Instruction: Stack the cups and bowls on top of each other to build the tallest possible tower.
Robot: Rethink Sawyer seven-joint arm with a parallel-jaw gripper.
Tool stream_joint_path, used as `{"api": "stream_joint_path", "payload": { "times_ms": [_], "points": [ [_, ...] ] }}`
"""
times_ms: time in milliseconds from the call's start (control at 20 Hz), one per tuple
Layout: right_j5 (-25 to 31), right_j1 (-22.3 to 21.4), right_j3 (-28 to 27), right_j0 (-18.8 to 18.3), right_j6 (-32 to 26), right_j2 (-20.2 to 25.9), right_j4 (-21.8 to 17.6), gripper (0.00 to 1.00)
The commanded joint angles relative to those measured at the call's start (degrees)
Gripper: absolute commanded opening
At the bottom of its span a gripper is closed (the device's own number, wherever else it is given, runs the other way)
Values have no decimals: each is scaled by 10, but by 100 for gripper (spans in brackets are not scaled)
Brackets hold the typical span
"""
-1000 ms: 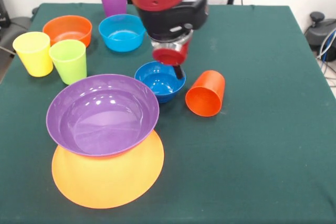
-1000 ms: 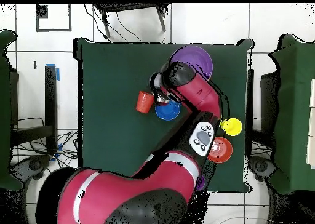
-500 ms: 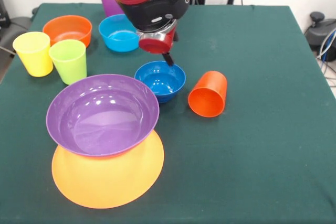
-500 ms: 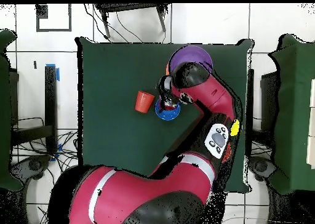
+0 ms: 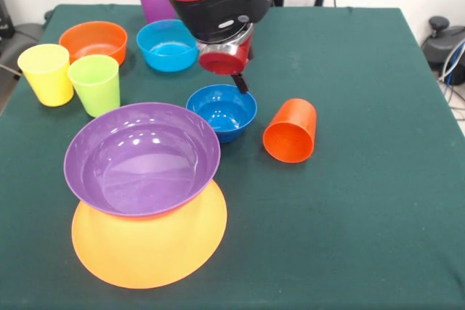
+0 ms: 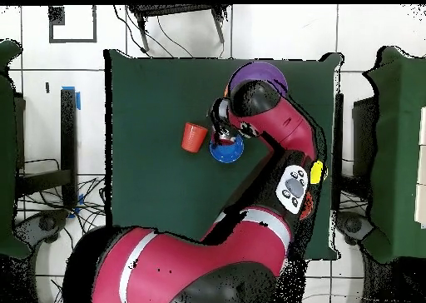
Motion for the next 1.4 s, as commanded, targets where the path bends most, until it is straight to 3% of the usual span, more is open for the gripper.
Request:
{"api": "stream_joint_path", "payload": {
  "times_ms": [50, 750, 1150, 1400],
  "points": [
    [4, 15, -53, 2, -2, 82, -39, 100],
    [-33, 74, -124, -3, 18, 104, -28, 100],
    [-67, 93, -113, -15, -13, 132, -17, 100],
    [-86, 80, -75, -15, -16, 155, -6, 100]
  ]
}}
